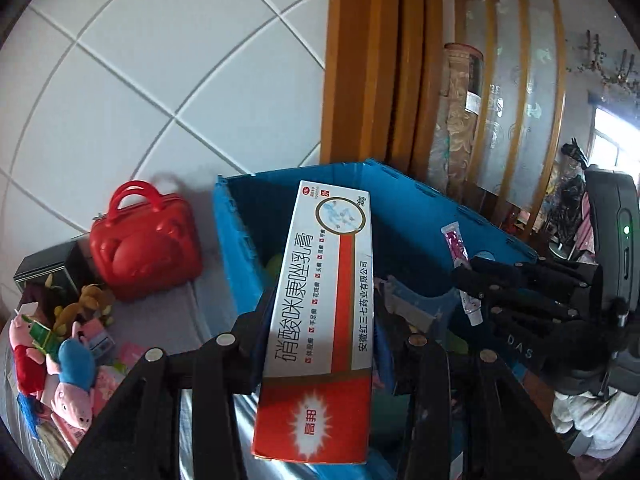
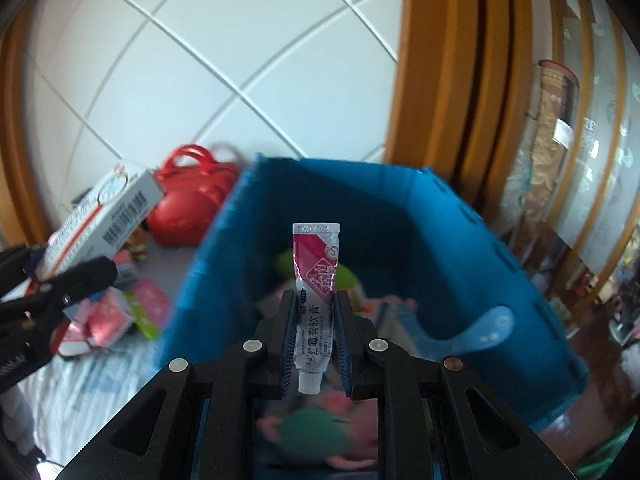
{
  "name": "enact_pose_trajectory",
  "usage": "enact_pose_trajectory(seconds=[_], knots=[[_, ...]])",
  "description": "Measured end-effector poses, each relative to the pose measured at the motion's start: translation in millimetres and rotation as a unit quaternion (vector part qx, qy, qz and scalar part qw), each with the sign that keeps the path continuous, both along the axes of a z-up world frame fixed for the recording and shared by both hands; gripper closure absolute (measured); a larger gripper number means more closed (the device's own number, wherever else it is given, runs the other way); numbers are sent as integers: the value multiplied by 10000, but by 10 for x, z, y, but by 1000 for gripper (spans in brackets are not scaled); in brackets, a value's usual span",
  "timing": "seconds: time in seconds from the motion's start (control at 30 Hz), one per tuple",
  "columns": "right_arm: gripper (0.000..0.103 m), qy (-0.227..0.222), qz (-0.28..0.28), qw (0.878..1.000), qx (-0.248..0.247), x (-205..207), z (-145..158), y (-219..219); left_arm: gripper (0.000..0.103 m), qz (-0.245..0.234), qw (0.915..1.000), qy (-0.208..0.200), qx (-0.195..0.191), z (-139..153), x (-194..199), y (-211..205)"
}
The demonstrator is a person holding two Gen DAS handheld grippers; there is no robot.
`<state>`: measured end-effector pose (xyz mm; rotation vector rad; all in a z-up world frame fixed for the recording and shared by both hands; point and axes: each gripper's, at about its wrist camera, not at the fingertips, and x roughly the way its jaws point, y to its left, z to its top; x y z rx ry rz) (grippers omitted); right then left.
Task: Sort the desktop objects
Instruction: 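Carry both held items over the blue bin and open both tools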
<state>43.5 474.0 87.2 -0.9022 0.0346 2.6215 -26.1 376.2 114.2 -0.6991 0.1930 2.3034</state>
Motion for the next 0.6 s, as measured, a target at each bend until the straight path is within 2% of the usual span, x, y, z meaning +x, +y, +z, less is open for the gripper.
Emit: enact_pose_trajectory(seconds=[0.13,0.27,0.4,0.6], knots=[[85,-257,-176,9995,-69,141,-170,506,61,-154,9992,-214,-306,-116,29,616],[85,-401,-388,9984,-115,230,-330,908,61,-237,9972,-316,-631,-255,67,1000],[85,-572,-519,9970,-36,246,-415,1171,61,-263,9957,-410,-785,-357,81,1212],[85,-767,-571,9953,157,237,-553,1382,61,-100,9943,-339,-1005,-425,102,1367]])
